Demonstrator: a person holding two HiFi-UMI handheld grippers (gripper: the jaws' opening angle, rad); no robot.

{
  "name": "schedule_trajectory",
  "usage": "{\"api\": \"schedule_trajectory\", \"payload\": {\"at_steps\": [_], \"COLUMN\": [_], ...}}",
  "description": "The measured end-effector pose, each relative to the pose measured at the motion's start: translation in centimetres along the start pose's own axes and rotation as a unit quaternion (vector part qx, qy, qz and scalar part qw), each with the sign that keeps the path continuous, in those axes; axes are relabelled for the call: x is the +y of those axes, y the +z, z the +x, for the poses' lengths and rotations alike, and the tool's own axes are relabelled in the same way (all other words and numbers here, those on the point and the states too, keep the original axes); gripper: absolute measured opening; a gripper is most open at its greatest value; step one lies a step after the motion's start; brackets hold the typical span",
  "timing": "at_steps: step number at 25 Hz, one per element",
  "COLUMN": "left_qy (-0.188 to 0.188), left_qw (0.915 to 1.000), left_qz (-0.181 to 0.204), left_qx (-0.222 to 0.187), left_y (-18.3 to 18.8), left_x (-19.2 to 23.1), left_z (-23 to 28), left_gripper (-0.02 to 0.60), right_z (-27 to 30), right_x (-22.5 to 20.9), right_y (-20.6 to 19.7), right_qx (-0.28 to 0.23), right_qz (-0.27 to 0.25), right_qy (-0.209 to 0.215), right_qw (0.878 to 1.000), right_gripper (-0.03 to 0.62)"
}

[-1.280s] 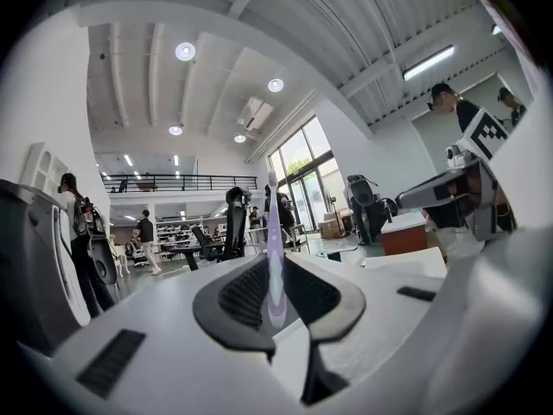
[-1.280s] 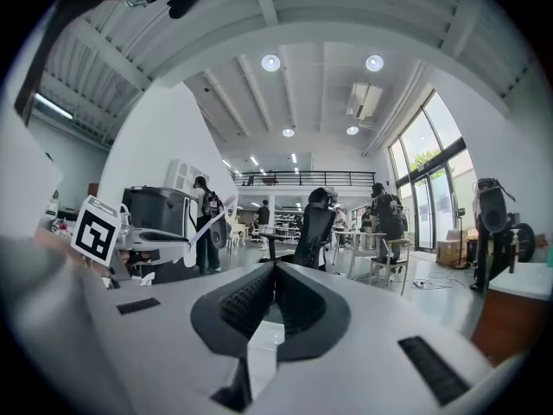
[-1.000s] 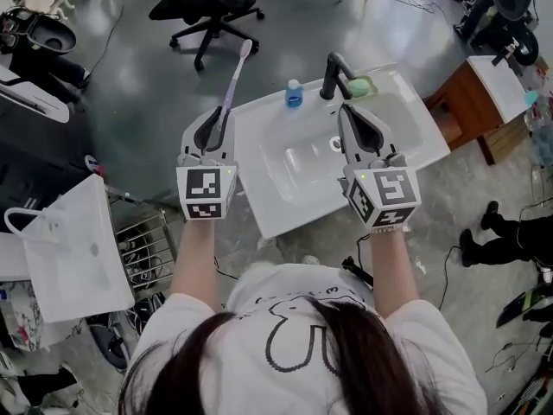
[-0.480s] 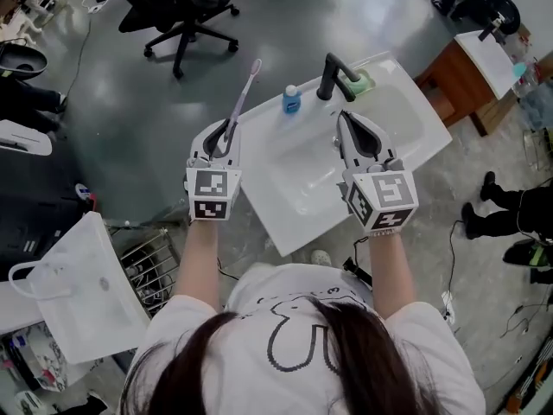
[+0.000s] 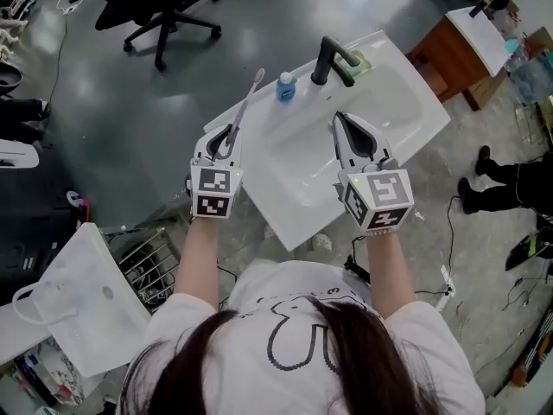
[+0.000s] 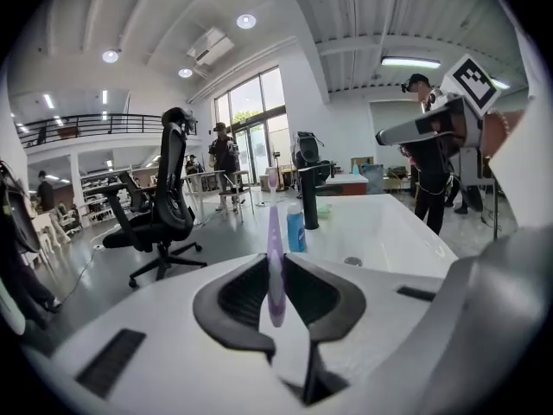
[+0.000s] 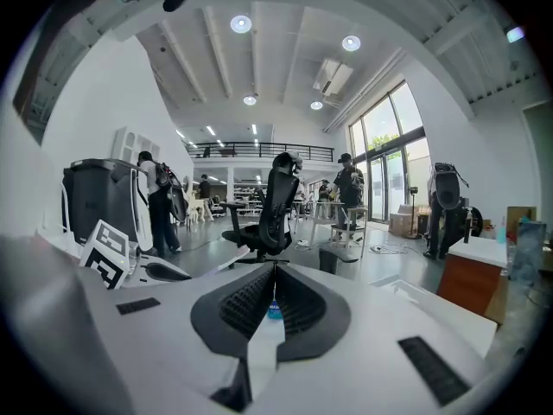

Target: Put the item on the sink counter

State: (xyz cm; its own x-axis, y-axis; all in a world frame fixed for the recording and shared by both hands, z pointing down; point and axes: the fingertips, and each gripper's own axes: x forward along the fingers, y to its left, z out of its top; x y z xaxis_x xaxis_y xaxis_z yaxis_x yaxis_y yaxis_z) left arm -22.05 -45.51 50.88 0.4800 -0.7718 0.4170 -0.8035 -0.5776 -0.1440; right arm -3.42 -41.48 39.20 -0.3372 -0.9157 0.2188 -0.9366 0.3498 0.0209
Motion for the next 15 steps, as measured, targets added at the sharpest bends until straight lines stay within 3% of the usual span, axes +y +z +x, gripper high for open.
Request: {"api": "schedule_trajectory", "payload": {"at_steps": [8, 15], "left_qy": [-0.019, -0.044], "left_qw": [0.9982, 0.9916], "left_qz": [0.006, 0.018], "left_qx": [0.057, 0.120], "left_y": [-3.7, -6.2], "left_x": [-0.3, -0.1], "left_z": [1.4, 2.9], "left_gripper": [0.064, 0.064], "right_z": [0.2, 0.6], "right_x": [1.3, 1.9], "right_y": [-1.2, -0.8], "right_qx": [0.016, 0.020], "right_qz": [-0.006, -0.016], "right_qy": [0.005, 0.008], "right_qw": [1.000, 1.000], "right_gripper": [0.029, 0.029]}}
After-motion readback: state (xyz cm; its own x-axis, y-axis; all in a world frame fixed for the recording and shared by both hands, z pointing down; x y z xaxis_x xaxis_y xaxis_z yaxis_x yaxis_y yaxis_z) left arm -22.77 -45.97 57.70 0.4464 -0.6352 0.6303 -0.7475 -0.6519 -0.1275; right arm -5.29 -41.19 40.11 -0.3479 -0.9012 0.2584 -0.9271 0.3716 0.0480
